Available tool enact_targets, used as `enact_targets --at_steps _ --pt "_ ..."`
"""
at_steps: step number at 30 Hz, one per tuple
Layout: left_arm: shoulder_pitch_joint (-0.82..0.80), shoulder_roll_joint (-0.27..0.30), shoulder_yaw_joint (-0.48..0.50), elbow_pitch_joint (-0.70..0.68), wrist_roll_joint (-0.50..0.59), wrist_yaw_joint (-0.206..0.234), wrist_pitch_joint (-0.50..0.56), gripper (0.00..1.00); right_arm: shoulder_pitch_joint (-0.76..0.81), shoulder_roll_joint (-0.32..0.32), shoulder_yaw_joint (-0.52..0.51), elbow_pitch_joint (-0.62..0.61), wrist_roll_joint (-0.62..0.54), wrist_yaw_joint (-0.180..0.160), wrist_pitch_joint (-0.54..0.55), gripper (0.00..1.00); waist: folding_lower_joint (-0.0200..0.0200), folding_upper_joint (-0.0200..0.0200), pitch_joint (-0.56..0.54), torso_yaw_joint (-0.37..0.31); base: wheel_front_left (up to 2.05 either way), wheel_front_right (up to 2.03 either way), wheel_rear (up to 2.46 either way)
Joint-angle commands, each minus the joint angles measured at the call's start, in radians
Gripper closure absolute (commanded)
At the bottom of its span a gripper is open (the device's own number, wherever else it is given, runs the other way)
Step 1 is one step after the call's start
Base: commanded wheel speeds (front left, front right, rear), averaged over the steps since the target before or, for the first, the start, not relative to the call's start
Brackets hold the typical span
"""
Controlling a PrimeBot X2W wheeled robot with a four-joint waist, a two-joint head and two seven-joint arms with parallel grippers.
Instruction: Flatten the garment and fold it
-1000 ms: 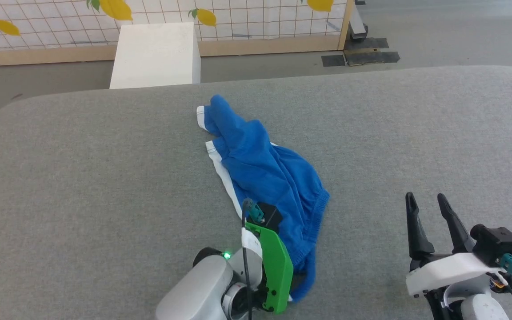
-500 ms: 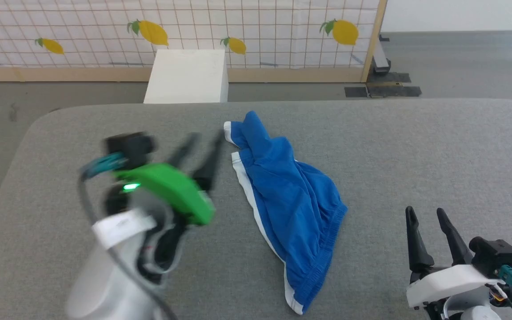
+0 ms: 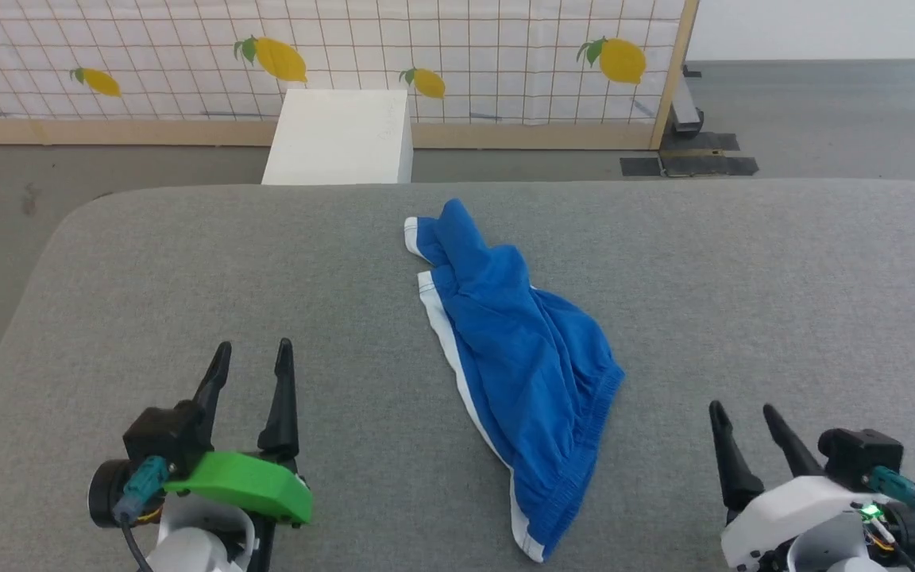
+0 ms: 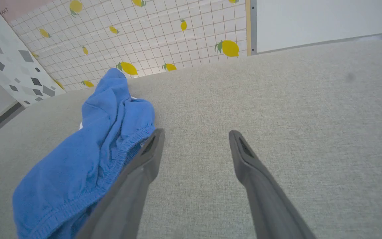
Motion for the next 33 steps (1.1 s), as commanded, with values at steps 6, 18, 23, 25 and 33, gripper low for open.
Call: enact_targets --at_steps 6,18,23,25,33 --pt "0.041 -0.042 0.079 -0.055 0.047 -0.014 -0.008 0.00 -0.140 0.000 0.051 0.004 -0.019 -0.002 0.271 0.00 0.0001 0.0000 0.051 0.007 0.00 0.00 0.00" --pt "-0.046 -0.104 0.148 -0.093 0.100 -0.108 -0.008 0.00 -0.492 0.000 0.173 0.191 -0.253 -0.002 0.827 0.00 0.0001 0.0000 0.217 0.098 0.00 0.00 0.00" --pt "-0.077 -0.129 0.175 -0.083 0.118 -0.137 -0.008 0.00 -0.492 0.000 0.206 0.244 -0.235 -0.002 0.841 0.00 0.0001 0.0000 0.249 0.130 0.00 0.00 0.00" --pt "-0.082 -0.136 0.181 -0.078 0.122 -0.145 -0.008 0.00 -0.494 0.000 0.204 0.250 -0.242 -0.002 0.829 0.81 0.0001 0.0000 0.252 0.138 0.00 0.00 0.00" --pt "-0.096 -0.154 0.191 -0.069 0.135 -0.169 -0.008 0.00 -0.623 -0.135 0.081 0.220 -0.281 -0.002 0.797 1.00 0.0001 0.0000 0.268 0.171 0.00 0.00 0.00"
